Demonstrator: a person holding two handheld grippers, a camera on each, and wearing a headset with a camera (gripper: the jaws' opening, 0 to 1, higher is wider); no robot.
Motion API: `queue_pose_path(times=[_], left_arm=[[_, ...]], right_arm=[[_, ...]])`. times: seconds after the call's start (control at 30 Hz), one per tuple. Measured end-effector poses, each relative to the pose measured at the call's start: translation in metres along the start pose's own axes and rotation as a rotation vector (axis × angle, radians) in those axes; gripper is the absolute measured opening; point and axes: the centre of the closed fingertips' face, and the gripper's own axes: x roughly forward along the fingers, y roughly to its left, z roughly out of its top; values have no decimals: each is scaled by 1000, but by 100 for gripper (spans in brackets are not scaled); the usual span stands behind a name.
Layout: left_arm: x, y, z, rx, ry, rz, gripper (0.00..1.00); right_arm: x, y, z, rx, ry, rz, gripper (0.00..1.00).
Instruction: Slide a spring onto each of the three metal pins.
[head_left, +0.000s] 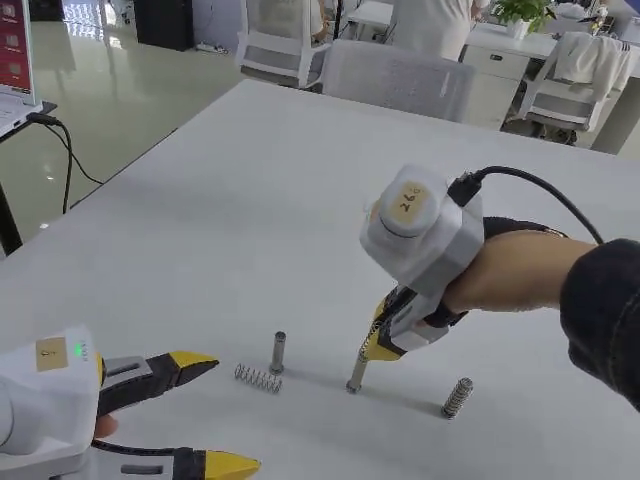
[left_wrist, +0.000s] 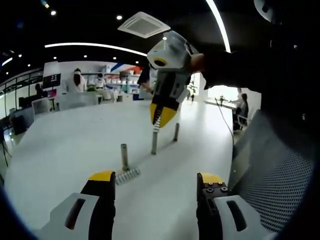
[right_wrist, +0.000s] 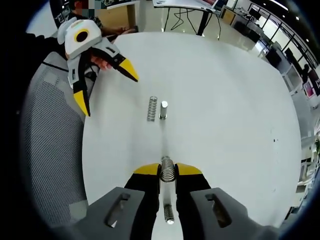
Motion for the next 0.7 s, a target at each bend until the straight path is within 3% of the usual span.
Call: queue_pose_path(times=[0.7], left_arm=[[1, -2, -1, 1, 4, -5, 60]], right_arm=[[29, 3, -9, 4, 49, 13, 9]])
